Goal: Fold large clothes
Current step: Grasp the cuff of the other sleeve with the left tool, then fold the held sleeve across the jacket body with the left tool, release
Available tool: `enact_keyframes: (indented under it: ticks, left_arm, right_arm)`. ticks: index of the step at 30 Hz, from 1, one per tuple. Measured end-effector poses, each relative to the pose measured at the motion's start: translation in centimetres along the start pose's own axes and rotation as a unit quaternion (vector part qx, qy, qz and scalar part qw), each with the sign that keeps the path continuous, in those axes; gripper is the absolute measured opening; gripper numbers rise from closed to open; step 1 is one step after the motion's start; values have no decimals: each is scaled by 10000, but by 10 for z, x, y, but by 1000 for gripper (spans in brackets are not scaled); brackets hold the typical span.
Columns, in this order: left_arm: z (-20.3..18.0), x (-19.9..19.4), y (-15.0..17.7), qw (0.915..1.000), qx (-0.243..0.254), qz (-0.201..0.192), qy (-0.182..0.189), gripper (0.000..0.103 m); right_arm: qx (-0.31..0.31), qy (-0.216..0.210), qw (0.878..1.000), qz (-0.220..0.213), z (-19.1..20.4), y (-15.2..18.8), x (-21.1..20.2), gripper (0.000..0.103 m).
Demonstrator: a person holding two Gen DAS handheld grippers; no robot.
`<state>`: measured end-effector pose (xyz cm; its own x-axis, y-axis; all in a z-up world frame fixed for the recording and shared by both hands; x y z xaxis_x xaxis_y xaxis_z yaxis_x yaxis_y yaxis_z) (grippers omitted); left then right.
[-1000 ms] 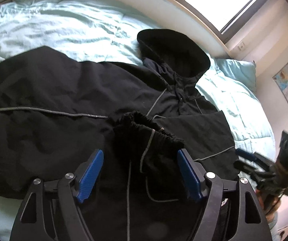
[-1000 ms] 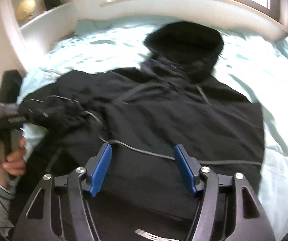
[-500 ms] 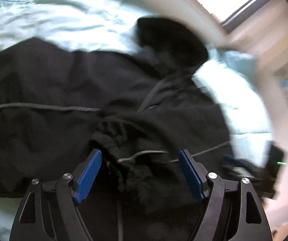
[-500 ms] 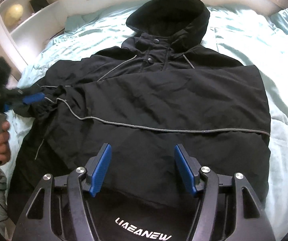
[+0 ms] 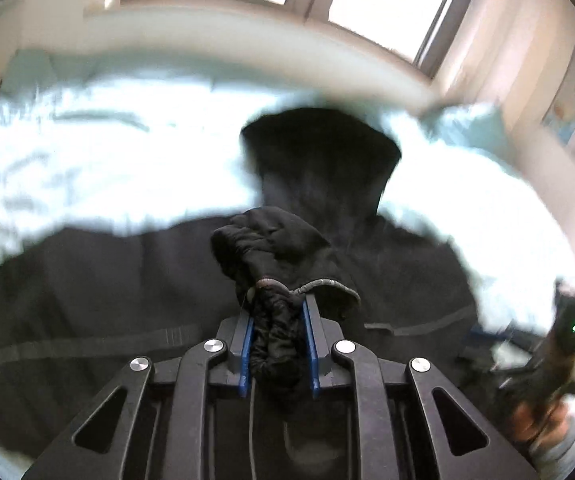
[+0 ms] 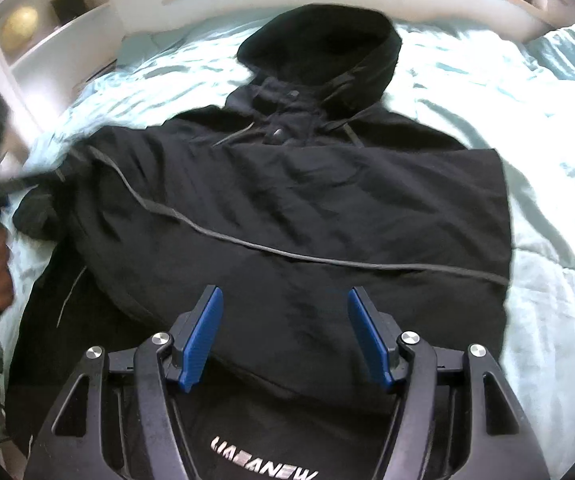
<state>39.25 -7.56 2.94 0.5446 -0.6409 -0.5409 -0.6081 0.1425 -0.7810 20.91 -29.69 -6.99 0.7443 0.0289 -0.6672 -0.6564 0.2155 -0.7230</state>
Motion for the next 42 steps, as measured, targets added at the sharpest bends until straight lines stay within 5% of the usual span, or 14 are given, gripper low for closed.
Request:
enact_keyframes:
  ticks: [3, 9, 12, 16, 20, 24, 28, 32, 36, 42]
  left_arm:
    - [23, 9, -11, 9998, -67, 182, -39, 22]
    - [96, 52, 71, 9851, -452, 1598, -453, 30]
    - [105, 51, 80, 9868, -643, 1458, -301, 32]
    - [90, 15, 59, 9933, -15, 966, -628, 50]
    - [63, -32, 27, 9968, 377, 171, -683, 59]
    - [36, 6, 29, 9984, 80, 553, 49, 59]
    - [45, 72, 76, 9904, 88, 1333, -357, 58]
    - [42, 70, 79, 9921, 190, 1183, -362, 58]
    - [47, 18, 62, 9978, -121, 632, -134, 58]
    - [134, -102, 60, 9916, -692, -104, -1089, 58]
  right_arm:
    - [37, 180, 9996, -195, -3, -15, 0, 68]
    - [96, 885, 9960, -112, -23, -15, 29, 68]
    - [226, 860, 9952, 406, -33, 5, 59, 68]
    - [295, 727, 9958, 478, -35, -1, 54, 66]
    - [475, 649, 9959, -419, -45, -31, -11, 68]
    - [661, 783, 9934, -507, -63, -51, -13, 68]
    - [555, 1289, 9897, 266, -68, -25, 46, 68]
    - [330, 1411, 9890, 307, -68, -5, 63, 68]
    - [353, 1577, 9868, 127, -62, -11, 44, 68]
    - [-8, 800, 9963, -306, 4, -8, -9, 68]
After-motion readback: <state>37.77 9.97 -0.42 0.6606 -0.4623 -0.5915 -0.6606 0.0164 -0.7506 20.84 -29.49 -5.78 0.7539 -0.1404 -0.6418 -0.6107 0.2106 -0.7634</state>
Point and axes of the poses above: each gripper's, at about its wrist camera, not at the fingertips, and x roughly the way its jaws point, z to its left, y to its underside, the point moved 2 cm from there along x, roughly the way its jaws point, and after that the axes turned 10 degrees about -z, right-handed, at the moved point
